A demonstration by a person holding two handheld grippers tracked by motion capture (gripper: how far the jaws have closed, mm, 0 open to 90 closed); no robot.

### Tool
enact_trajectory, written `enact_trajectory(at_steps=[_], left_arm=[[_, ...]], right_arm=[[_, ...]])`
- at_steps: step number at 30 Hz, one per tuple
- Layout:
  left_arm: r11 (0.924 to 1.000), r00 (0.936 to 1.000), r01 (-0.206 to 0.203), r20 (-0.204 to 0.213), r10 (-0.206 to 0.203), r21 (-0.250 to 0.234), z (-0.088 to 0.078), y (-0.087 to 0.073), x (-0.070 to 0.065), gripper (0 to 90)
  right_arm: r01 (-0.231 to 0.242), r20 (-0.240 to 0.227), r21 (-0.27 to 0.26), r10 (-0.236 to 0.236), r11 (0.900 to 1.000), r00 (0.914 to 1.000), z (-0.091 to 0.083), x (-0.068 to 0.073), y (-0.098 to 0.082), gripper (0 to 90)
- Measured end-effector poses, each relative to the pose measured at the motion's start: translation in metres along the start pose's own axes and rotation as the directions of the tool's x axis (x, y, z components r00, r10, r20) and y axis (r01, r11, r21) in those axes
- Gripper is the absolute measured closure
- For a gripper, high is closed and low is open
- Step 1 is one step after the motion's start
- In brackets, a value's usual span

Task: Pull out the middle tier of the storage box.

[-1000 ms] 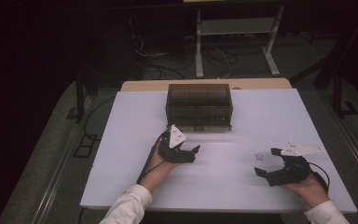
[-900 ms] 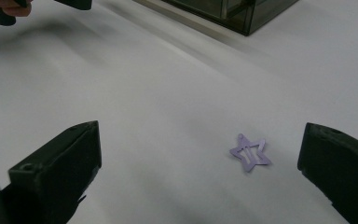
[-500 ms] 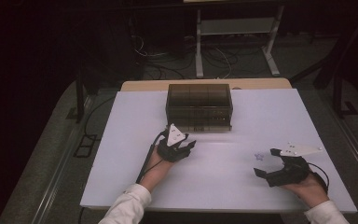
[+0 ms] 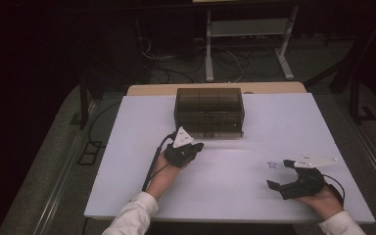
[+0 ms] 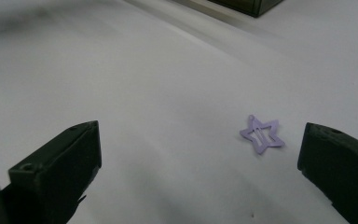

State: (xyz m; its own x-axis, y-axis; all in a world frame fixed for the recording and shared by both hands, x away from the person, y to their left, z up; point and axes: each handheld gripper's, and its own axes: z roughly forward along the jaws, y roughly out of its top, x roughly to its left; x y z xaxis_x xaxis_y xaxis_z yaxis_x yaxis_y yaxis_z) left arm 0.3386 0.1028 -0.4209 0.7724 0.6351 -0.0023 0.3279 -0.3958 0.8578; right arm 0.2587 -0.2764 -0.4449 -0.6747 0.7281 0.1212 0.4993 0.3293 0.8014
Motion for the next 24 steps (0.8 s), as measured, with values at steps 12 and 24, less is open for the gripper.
enact_trajectory(at_steps=[12, 24], left_arm=[[0.9984, 0.9982, -0.048, 0.037, 0.047, 0.031, -0.001, 0.024, 0.007, 89.7], [0.9982, 0.9984, -0.039, 0.042, 0.037, 0.045, 0.014, 0.043, 0.023, 89.7]], right_arm=[[-0.007, 0.000, 0.001, 0.007, 1.000, 1.0000, 0.000, -0.001, -0.001, 0.0], [-0.012, 0.002, -0.002, 0.012, 1.000, 0.9999, 0.000, -0.002, -0.001, 0.0]])
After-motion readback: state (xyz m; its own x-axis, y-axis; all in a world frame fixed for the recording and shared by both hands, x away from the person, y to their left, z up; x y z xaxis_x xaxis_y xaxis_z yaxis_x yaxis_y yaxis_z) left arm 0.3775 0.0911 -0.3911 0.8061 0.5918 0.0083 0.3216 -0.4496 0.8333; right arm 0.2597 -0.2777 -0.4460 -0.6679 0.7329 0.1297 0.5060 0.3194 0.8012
